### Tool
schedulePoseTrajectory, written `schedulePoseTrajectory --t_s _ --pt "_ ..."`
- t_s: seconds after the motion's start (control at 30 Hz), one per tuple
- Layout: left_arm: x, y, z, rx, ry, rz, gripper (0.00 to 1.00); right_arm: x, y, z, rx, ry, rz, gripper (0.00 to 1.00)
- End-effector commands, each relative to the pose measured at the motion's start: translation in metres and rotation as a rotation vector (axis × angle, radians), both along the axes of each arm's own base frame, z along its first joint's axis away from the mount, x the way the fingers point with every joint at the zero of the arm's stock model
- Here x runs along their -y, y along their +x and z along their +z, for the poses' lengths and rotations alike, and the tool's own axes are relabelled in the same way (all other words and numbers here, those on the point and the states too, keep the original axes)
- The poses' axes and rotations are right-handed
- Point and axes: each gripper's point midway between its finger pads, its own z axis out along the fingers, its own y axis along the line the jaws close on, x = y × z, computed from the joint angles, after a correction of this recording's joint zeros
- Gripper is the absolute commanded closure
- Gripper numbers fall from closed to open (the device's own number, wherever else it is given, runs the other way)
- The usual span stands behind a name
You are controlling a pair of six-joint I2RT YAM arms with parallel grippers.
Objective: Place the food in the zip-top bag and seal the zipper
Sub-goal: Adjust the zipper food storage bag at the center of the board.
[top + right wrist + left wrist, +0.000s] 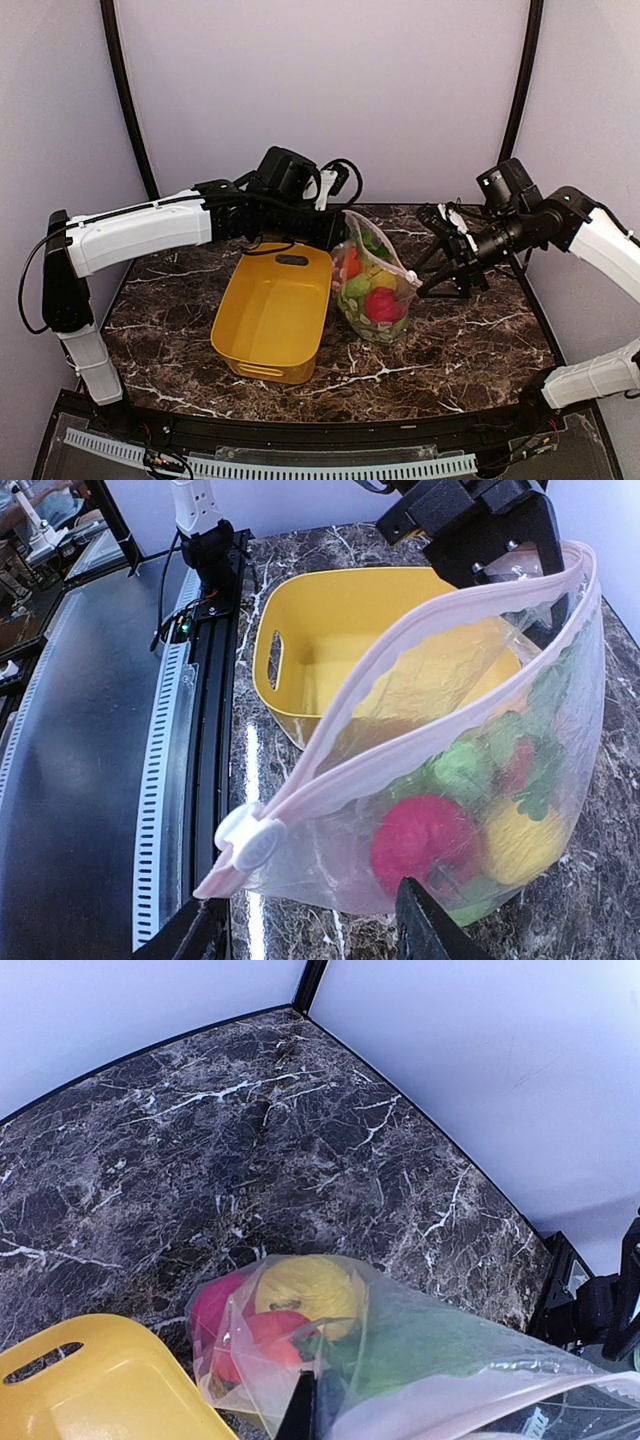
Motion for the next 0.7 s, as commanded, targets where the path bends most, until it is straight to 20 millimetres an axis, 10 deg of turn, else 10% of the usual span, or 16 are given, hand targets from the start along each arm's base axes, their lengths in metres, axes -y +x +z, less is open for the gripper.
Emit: schedulePoseTrajectory --t_s 0.0,0.27,0.67 --pt "-0.007 0.004 0.009 0.009 -0.024 0.039 0.99 -0.006 0.011 0.001 0.02 -0.015 -0.04 0.45" --pt "-0.015 0.001 0.009 0.003 -0.032 0.063 0.99 -0.004 0.047 0.009 0.074 -0.017 -0.223 0.66" --pt "-0.035 0.021 0.012 0.005 -0.134 0.283 0.99 -0.016 0.0 0.012 -0.045 0.048 -0.016 0.52"
